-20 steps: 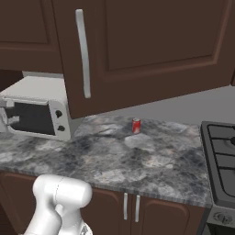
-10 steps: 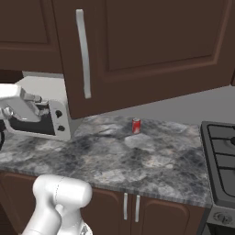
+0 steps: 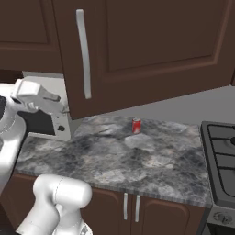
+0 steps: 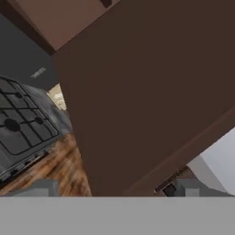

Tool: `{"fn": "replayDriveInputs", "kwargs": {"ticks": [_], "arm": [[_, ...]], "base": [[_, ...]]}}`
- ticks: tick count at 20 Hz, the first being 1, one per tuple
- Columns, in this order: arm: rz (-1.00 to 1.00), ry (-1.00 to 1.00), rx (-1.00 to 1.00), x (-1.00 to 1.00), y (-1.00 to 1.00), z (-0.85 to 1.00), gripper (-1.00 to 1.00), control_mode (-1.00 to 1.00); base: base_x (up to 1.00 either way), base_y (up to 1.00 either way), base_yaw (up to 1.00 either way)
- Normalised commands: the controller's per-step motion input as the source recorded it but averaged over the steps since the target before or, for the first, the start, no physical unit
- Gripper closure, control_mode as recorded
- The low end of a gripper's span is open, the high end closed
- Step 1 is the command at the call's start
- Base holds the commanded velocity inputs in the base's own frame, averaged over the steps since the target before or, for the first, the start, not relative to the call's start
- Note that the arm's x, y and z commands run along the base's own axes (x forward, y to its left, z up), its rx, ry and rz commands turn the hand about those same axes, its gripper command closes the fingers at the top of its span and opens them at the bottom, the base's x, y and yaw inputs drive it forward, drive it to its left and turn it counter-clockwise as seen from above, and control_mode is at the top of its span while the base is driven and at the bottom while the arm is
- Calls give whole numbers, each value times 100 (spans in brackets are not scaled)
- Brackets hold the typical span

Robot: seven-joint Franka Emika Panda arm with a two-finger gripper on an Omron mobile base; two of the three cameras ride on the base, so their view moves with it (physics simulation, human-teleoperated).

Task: Pick the dish brush and sponge from the cabinet and place them on the counter.

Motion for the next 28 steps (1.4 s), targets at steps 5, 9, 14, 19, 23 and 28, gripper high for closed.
{"fn": "replayDriveInputs", "kwargs": {"ticks": [5,9,14,19,23,28], "arm": [[-2,0,-1,13,0,0,-100,-100],[-17,-4,0,43,-15,3,-100,-100],[-16,-8,0,29,-43,4,-100,-100],[-14,-9,0,8,-63,3,-100,-100],[-4,-13,1,-1,-77,1,-100,-100],[1,-18,4,-10,-81,0,-100,-100]], "base": [[0,0,0],[0,0,0],[0,0,0],[0,0,0],[0,0,0],[0,0,0]]}}
